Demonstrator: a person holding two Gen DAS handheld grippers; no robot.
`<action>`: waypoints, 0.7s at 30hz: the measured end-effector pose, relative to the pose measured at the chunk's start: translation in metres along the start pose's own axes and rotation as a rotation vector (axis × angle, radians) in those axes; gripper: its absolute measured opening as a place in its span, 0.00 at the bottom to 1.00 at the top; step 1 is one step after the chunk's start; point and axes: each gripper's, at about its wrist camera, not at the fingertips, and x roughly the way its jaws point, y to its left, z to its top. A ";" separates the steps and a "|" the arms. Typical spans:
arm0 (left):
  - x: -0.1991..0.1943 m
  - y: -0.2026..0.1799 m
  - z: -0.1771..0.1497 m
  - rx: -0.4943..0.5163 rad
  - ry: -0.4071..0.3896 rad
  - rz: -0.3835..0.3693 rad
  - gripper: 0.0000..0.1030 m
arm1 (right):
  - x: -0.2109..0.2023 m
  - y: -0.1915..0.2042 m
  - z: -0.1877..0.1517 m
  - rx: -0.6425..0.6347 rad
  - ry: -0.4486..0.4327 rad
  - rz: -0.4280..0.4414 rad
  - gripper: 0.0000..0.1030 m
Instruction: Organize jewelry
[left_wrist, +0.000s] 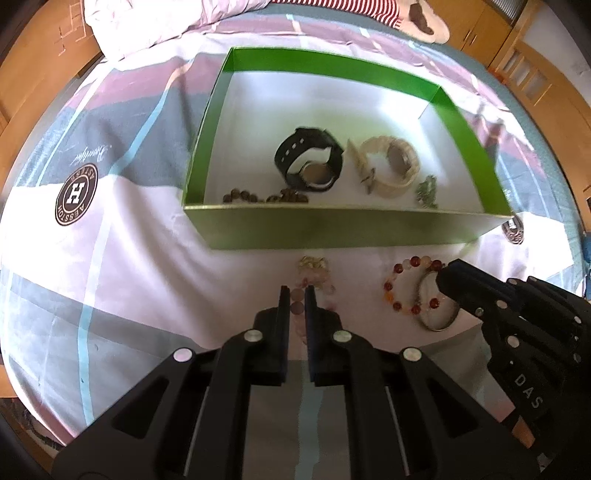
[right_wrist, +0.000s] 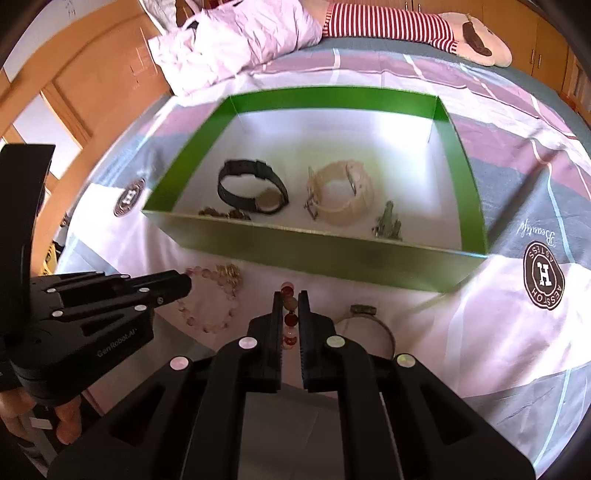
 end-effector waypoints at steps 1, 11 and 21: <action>-0.002 0.003 -0.001 0.002 -0.004 -0.004 0.07 | -0.001 -0.001 0.000 0.004 -0.003 0.001 0.07; 0.000 0.028 -0.004 -0.003 0.008 -0.021 0.08 | -0.001 -0.005 0.000 0.027 0.002 0.017 0.07; -0.043 0.021 0.004 0.026 -0.122 -0.111 0.07 | -0.028 -0.004 0.009 0.034 -0.095 0.065 0.07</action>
